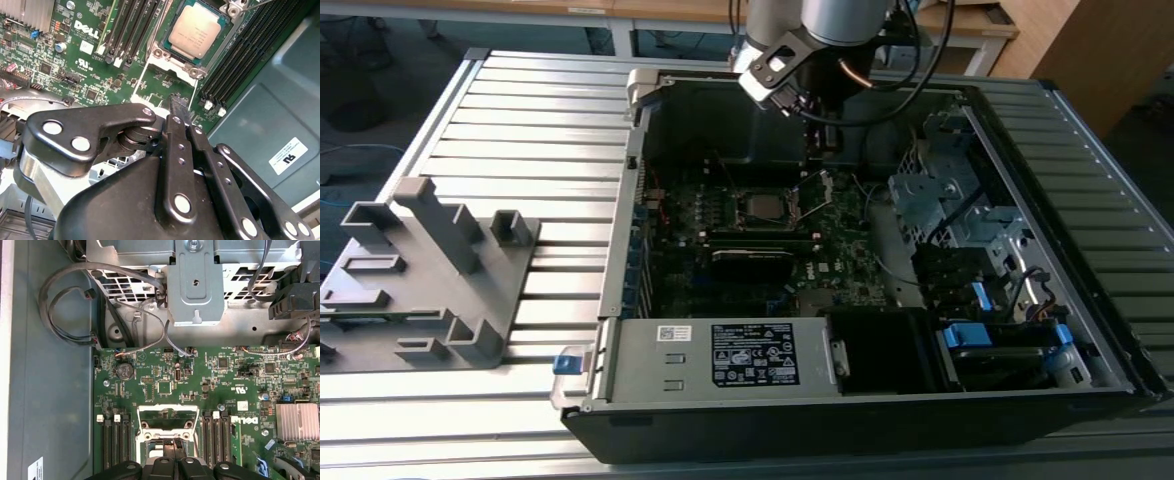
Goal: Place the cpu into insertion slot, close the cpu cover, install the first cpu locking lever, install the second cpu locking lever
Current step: 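Close the cpu cover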
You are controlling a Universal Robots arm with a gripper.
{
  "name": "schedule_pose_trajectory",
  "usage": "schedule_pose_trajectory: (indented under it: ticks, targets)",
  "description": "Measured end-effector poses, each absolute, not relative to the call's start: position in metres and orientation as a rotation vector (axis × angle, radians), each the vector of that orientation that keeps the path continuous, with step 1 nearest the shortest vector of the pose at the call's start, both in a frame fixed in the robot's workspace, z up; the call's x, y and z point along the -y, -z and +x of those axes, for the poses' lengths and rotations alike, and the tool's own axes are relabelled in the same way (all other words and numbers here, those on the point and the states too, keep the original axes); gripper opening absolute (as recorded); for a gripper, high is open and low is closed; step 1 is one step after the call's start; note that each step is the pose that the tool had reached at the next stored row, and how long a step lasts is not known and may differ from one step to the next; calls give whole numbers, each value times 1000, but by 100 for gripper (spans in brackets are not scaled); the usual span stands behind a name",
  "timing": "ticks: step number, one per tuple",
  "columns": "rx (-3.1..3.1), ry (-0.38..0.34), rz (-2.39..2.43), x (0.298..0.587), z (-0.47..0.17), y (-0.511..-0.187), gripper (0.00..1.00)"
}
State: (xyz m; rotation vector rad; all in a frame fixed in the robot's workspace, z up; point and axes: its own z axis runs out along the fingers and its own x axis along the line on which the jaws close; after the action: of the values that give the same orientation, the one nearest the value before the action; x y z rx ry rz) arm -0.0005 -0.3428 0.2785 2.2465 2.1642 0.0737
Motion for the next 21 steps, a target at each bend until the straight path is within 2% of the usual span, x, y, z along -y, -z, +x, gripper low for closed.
schedule_pose_trajectory:
  ticks: [21]
  targets:
    - [-2164,-74,2247,343,16,-278,11]
